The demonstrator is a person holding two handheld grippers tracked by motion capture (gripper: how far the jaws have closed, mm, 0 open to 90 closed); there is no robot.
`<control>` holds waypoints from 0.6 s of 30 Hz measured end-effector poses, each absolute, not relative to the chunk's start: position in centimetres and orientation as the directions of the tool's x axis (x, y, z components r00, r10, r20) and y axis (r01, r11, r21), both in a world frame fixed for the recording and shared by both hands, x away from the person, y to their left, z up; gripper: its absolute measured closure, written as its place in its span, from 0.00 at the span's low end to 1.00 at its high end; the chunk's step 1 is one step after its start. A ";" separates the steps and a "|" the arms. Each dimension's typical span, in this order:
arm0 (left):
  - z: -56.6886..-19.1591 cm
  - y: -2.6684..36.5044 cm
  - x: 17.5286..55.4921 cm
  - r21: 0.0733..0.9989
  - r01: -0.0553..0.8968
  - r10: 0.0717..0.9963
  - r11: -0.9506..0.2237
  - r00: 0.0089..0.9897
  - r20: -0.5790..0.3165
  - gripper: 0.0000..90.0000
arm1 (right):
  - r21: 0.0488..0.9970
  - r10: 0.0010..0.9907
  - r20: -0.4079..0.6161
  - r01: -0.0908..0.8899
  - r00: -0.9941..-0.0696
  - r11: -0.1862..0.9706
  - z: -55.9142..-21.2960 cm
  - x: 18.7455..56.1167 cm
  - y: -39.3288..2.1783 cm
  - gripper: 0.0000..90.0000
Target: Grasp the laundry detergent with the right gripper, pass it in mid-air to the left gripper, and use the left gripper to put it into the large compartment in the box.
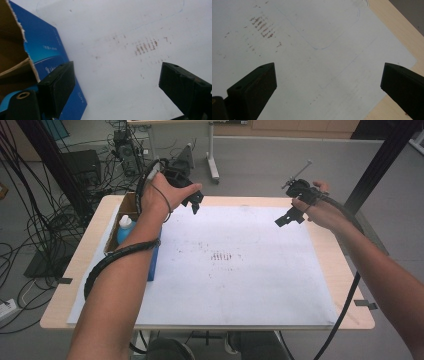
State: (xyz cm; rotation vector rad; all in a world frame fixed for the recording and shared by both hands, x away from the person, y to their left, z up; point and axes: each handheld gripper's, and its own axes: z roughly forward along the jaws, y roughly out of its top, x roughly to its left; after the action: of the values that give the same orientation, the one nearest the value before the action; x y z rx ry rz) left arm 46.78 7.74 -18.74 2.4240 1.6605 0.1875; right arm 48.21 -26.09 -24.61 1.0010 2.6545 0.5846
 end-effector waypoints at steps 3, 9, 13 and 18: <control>-19.1 6.9 46.5 0.223 0.900 0.923 -0.374 0.385 -0.007 0.16 | 0.444 0.675 -0.089 0.578 -0.732 0.685 -24.4 48.5 -26.2 0.00; -19.9 5.8 45.9 0.198 0.892 0.909 -0.407 0.417 -0.011 0.16 | 0.441 0.691 -0.085 0.594 -0.718 0.672 -24.1 49.2 -26.5 0.00; -20.3 5.6 45.6 0.187 0.888 0.903 -0.420 0.429 -0.010 0.16 | 0.438 0.697 -0.085 0.601 -0.712 0.668 -24.1 49.7 -26.7 0.00; -20.7 5.6 45.5 0.179 0.888 0.901 -0.424 0.433 -0.015 0.16 | 0.435 0.694 -0.087 0.600 -0.714 0.672 -24.0 50.1 -26.4 0.00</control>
State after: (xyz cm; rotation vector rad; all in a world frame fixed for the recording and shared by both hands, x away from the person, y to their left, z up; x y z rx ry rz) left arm 45.45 5.63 -20.69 2.5205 1.5873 0.1238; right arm 50.11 -26.43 -24.04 1.0415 2.6419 0.5580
